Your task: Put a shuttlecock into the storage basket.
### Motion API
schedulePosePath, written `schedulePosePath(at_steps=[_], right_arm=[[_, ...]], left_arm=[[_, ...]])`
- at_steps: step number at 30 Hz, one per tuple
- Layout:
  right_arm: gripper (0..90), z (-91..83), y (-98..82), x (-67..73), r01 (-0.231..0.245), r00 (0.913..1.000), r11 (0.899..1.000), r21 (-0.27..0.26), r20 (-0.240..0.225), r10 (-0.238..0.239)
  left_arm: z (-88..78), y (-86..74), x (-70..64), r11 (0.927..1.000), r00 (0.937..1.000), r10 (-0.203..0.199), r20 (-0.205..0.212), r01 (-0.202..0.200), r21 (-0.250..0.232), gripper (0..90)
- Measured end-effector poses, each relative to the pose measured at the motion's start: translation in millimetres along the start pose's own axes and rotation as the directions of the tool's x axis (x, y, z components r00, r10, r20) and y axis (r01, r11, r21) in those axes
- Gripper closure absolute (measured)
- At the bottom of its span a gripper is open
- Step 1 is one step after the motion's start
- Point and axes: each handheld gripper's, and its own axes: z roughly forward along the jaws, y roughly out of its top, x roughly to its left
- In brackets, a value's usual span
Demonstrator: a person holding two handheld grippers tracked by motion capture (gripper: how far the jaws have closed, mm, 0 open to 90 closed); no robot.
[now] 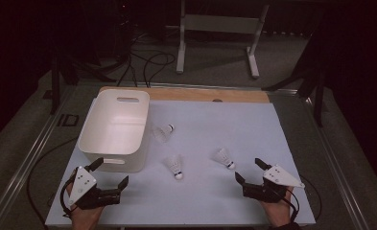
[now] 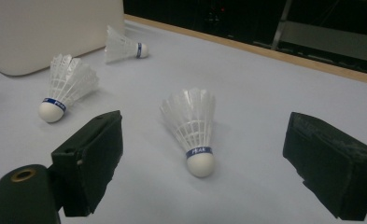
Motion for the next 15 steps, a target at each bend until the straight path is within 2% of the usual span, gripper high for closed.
schedulePosePath(at_steps=[8, 15], right_arm=[[9.9, 0.4, 1.3, 0.5, -0.009, 0.9999, 1.000, 0.008, 0.014, 0.009], [9.8, -0.8, 4.7, 0.0, -0.032, 0.9995, 0.999, 0.008, 0.007, 0.032]], left_arm=[[-0.4, -2.7, 0.8, 1.0000, 0.9998, -0.006, -0.020, 0.006, -0.007, 0.3], [2.7, -3.8, -1.7, 0.9999, 0.9992, 0.010, -0.039, -0.009, 0.010, 0.2]])
